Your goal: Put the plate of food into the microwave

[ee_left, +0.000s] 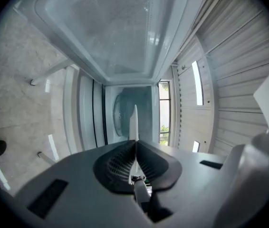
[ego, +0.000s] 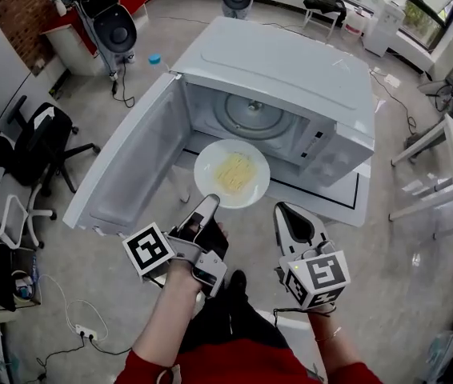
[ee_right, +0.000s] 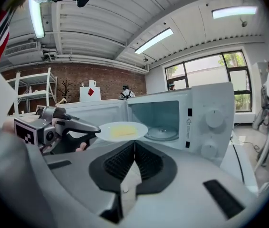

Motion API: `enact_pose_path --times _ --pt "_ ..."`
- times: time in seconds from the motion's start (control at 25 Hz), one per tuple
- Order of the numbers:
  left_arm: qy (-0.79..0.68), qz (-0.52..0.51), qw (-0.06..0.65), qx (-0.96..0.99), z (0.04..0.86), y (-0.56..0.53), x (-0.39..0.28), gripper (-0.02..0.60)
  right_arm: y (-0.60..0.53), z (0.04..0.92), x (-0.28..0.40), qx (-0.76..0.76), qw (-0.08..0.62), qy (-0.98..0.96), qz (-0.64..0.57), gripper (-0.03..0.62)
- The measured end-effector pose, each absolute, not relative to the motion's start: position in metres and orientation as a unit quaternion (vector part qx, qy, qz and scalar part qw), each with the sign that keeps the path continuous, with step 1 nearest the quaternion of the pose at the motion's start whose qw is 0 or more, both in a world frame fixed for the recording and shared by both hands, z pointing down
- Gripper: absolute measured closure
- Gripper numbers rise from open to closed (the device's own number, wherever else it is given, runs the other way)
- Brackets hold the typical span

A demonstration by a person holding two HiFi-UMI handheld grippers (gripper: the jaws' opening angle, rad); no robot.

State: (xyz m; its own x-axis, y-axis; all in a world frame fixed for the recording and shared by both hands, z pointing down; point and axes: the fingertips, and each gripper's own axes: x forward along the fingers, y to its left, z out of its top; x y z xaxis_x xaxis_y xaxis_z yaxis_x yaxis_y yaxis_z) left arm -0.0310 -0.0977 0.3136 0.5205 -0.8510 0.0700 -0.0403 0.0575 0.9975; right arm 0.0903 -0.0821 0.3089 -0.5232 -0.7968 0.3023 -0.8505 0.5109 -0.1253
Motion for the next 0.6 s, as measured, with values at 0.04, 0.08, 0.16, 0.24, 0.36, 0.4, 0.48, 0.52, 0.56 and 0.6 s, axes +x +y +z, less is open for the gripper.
enact_pose_path --times 0.04,0.08,0.16,0.24,0.36,0.4,0.48,0.52,0.56,0.6 --pt "-0.367 -0.320 0.628 0.607 0.317 -0.104 -0.030 0.563 -0.087 0.312 0.089 0.479 0.105 -0.862 0.129 0.579" --pt "-0.365 -0.318 0.629 0.608 0.320 -0.111 -0.030 0.563 -0.093 0.314 0.088 0.482 0.106 -0.860 0.129 0.579" --pt "-0.361 -0.317 0.629 0.611 0.327 -0.123 -0.030 0.563 -0.103 0.319 0.085 0.490 0.108 -0.856 0.128 0.579" --pt "-0.359 -0.318 0.629 0.611 0.336 -0.133 -0.031 0.563 -0.113 0.326 0.081 0.494 0.113 -0.852 0.129 0.579" --pt "-0.357 -0.322 0.624 0.616 0.344 -0.154 -0.026 0.563 -0.132 0.337 0.079 0.500 0.123 -0.847 0.129 0.579" --pt "-0.356 -0.324 0.620 0.620 0.346 -0.162 -0.022 0.563 -0.139 0.340 0.079 0.502 0.125 -0.846 0.128 0.579" --pt "-0.356 -0.324 0.613 0.626 0.351 -0.175 -0.014 0.563 -0.149 0.347 0.081 0.507 0.126 -0.843 0.128 0.579" --pt "-0.357 -0.323 0.612 0.627 0.354 -0.180 -0.011 0.563 -0.153 0.350 0.081 0.510 0.126 -0.841 0.129 0.579" --pt "-0.359 -0.322 0.611 0.628 0.358 -0.184 -0.010 0.563 -0.157 0.353 0.081 0.512 0.125 -0.840 0.128 0.579" --pt "-0.359 -0.323 0.609 0.629 0.359 -0.190 -0.009 0.563 -0.161 0.355 0.079 0.515 0.122 -0.839 0.127 0.579"
